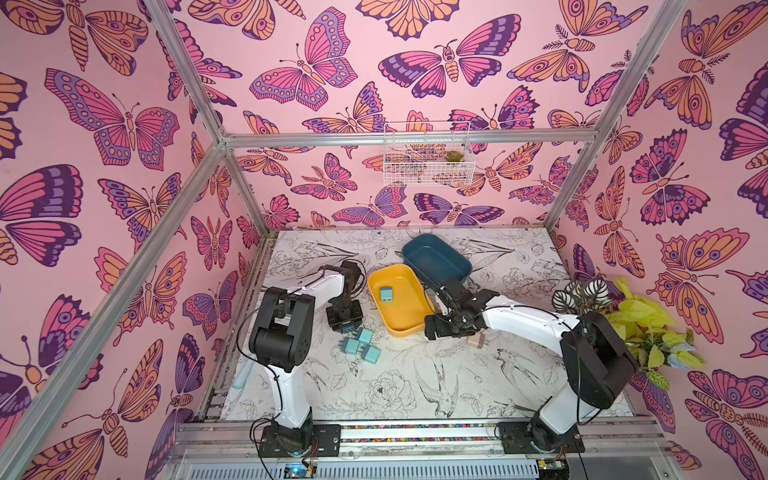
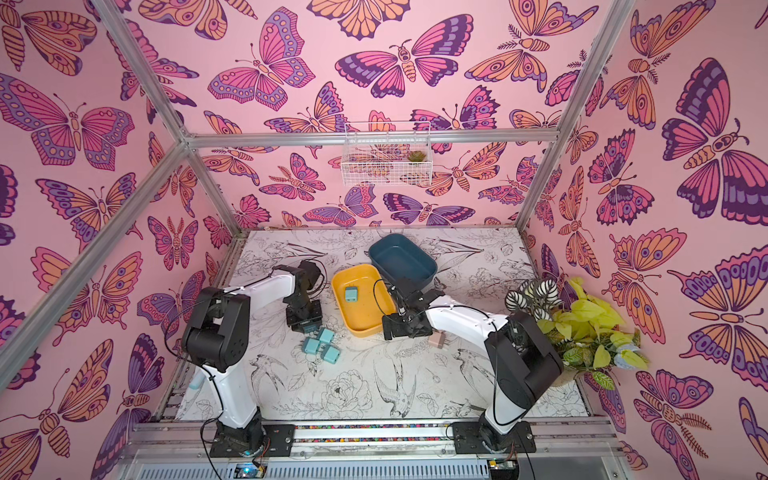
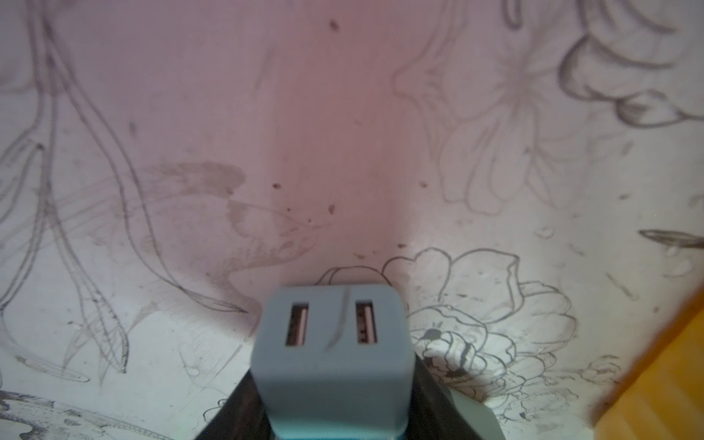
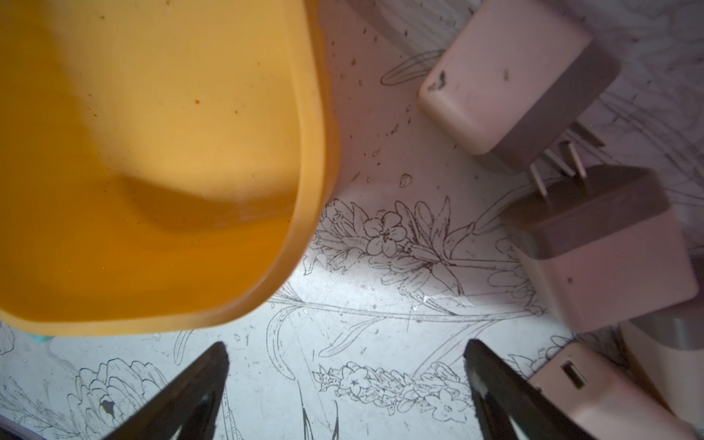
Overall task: Place the plugs by color into the storage box
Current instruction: Pick up the plug from the center of the board.
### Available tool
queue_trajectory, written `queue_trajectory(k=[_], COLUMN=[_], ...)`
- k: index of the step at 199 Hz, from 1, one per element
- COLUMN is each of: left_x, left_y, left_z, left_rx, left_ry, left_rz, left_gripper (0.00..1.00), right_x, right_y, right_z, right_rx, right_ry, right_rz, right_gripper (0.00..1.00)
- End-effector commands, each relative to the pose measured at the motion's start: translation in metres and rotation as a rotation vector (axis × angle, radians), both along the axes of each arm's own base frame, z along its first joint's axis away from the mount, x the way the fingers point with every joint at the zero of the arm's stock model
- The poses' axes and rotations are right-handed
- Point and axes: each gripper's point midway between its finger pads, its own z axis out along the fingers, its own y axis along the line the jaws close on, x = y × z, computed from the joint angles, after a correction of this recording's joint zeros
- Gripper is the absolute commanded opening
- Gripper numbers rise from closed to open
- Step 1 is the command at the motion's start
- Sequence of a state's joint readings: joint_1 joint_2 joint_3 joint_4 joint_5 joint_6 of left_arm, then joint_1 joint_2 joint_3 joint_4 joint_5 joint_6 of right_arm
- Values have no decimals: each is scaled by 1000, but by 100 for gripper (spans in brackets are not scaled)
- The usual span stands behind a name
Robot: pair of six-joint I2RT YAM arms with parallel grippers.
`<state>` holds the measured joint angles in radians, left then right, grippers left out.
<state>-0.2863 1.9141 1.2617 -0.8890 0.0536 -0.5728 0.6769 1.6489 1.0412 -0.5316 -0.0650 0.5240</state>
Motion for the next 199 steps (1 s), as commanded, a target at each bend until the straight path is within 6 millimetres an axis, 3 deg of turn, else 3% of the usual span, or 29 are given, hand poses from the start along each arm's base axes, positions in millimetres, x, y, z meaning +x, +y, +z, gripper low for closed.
queue_trajectory(k=[1, 39, 60, 114, 199], left_x=[-5, -1, 0, 6, 1], left_y=[10, 11, 11, 12, 18], left_z=[7, 13, 10, 3, -3], left_rx=[38, 44, 47, 66, 92], left_ry=[7, -7, -3, 5, 15], left_rz=[-11, -25, -26, -25, -60], left_gripper=[53, 70, 71, 55, 42], right_x=[-2, -4, -5, -7, -5], right_y=[1, -1, -3, -5, -3], right_z=[1, 1, 0, -2, -3], right_rx=[9, 3, -1, -8, -6], right_ry=[0, -1, 1, 6, 6], right_rz=[0, 2, 0, -1, -5], right_gripper=[97, 97, 97, 97, 97])
